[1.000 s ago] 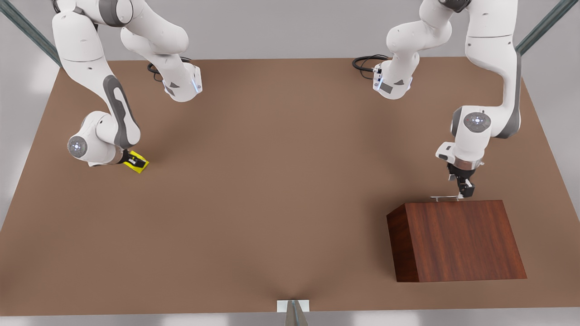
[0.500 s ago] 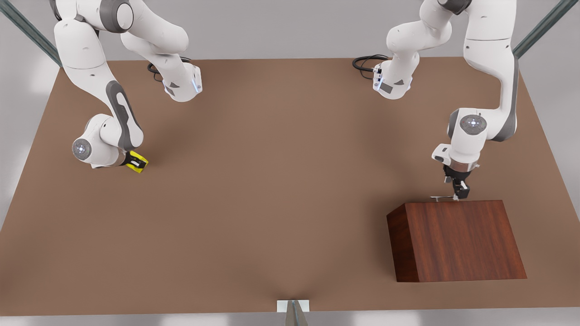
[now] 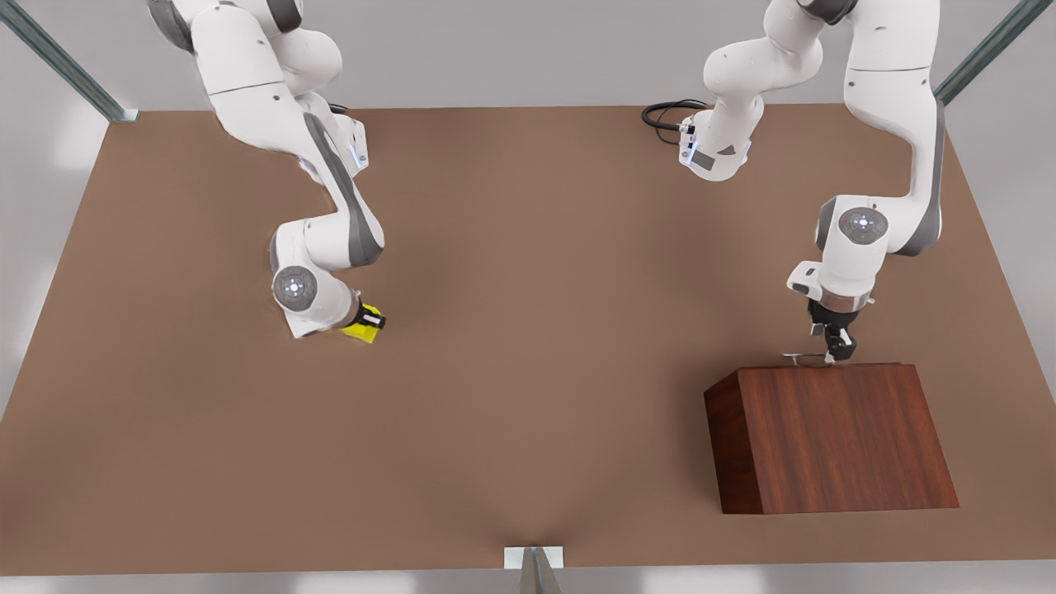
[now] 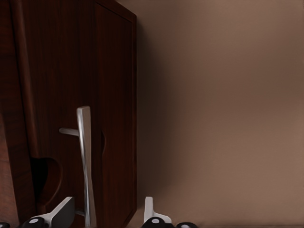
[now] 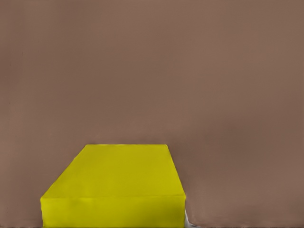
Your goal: Open the drawer with left arm, place the square in the middle with right arm, and place the square in the drawer with left arm
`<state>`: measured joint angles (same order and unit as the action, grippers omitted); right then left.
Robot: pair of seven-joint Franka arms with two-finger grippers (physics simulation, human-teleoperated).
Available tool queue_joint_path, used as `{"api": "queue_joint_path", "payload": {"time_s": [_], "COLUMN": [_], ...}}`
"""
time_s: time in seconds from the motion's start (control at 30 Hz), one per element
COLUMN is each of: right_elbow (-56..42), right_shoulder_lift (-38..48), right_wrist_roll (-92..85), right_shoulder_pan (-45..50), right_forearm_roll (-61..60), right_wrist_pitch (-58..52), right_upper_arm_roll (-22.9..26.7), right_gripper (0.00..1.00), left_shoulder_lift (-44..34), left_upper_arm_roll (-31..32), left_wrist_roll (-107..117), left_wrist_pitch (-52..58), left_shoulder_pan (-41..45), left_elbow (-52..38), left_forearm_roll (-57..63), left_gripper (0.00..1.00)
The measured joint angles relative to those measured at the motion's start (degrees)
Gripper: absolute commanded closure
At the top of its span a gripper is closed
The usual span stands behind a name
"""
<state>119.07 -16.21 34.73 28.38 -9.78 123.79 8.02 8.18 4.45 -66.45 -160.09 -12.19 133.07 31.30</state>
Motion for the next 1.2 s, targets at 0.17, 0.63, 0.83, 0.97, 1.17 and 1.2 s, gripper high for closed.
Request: {"api": "queue_joint_path", "payload": {"time_s": [0.17, 0.63, 0.83, 0.97, 1.17, 1.2], "right_elbow": [-12.78, -29.24, -35.85, -38.2, -38.57, -39.09], "right_shoulder_lift": [-5.42, -23.9, -29.01, -31.07, -31.91, -32.35], "right_wrist_roll": [20.32, 45.46, 47.89, 55.37, 57.47, 57.76], "right_shoulder_pan": [12.37, 23.76, 23.65, 23.91, 24.0, 24.0], "right_forearm_roll": [-10.83, -11.41, -11.41, -11.41, -10.25, -10.25], "right_wrist_pitch": [-4.9, 6.64, 6.87, 7.65, 7.82, 7.83], "right_upper_arm_roll": [-5.95, -9.52, -8.46, -8.46, -8.46, -8.38], "right_gripper": [0.33, 0.32, 0.3, 0.3, 0.3, 0.3], "left_shoulder_lift": [-0.43, -0.18, -0.32, -0.45, -0.85, -0.89], "left_upper_arm_roll": [0.99, 1.43, 1.43, 1.43, 1.5, 1.52], "left_wrist_roll": [0.09, 0.18, 0.09, 0.09, 0.18, 0.18], "left_wrist_pitch": [0.26, 0.31, 0.65, 1.08, 1.25, 1.27], "left_shoulder_pan": [0.31, 0.32, 0.24, 0.25, 0.32, 0.28], "left_elbow": [0.0, 0.62, 1.05, 1.28, 1.76, 1.76], "left_forearm_roll": [0.52, 0.6, 0.62, 0.63, 0.62, 0.61], "left_gripper": [0.23, 0.3, 0.29, 0.29, 0.29, 0.29]}}
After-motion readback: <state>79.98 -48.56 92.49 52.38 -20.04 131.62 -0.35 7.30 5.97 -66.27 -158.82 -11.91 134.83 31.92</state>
